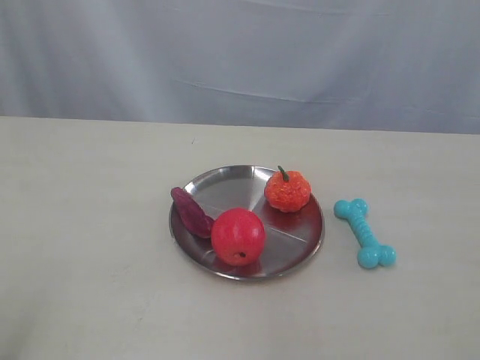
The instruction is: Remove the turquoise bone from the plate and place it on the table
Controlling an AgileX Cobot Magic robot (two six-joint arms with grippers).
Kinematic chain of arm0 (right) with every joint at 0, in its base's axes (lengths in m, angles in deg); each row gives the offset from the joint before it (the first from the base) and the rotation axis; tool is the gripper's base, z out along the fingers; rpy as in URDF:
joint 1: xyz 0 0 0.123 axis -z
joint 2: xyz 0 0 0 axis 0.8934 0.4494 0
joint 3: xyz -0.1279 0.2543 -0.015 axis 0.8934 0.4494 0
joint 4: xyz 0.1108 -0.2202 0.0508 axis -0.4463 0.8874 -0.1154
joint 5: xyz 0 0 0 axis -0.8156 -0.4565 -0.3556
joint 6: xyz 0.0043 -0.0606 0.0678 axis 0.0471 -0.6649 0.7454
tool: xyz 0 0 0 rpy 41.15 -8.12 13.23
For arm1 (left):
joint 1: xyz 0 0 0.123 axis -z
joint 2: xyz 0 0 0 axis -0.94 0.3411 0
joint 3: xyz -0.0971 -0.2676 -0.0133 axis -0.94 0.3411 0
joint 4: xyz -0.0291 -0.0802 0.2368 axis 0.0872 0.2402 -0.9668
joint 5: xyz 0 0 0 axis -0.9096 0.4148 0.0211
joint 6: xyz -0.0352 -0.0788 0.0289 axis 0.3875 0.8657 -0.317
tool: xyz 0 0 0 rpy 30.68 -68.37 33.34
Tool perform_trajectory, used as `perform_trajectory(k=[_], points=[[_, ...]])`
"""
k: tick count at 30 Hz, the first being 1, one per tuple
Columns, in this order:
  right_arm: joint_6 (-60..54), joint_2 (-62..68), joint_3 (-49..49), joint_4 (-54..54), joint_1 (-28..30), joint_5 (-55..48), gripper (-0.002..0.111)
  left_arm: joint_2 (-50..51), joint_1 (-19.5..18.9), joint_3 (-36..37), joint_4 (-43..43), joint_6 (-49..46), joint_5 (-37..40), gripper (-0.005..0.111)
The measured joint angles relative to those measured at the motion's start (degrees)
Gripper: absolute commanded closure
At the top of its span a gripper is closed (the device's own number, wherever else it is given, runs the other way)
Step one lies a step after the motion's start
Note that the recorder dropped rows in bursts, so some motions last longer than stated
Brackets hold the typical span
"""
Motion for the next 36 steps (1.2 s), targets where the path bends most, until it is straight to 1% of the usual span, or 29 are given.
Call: perform_trajectory(k=[4, 8, 10, 12, 18, 24, 29, 36], points=[[-5.8, 0.0, 3.8, 0.0, 0.0, 9.7, 0.109, 0.0, 0.0, 0.0, 0.0, 0.0, 0.0, 0.107], [-10.2, 0.1, 10.4, -0.1, 0.0, 19.1, 0.109, 0.0, 0.0, 0.0, 0.0, 0.0, 0.0, 0.107], [-11.0, 0.1, 13.9, 1.1, 0.0, 23.0, 0.109, 0.0, 0.0, 0.0, 0.0, 0.0, 0.0, 0.107], [-11.2, 0.1, 17.1, 4.6, 0.0, 25.9, 0.109, 0.0, 0.0, 0.0, 0.0, 0.0, 0.0, 0.107], [-8.8, -1.9, 22.1, 16.4, 0.0, 32.3, 0.109, 0.0, 0.0, 0.0, 0.0, 0.0, 0.0, 0.107], [-8.4, -2.4, 25.2, 21.7, 0.0, 36.0, 0.109, 0.0, 0.0, 0.0, 0.0, 0.0, 0.0, 0.107], [-8.3, -2.4, 30.4, 24.3, 0.0, 37.9, 0.109, 0.0, 0.0, 0.0, 0.0, 0.0, 0.0, 0.107], [-6.5, -4.6, 37.5, 27.0, 0.0, 44.2, 0.109, 0.0, 0.0, 0.0, 0.0, 0.0, 0.0, 0.107]])
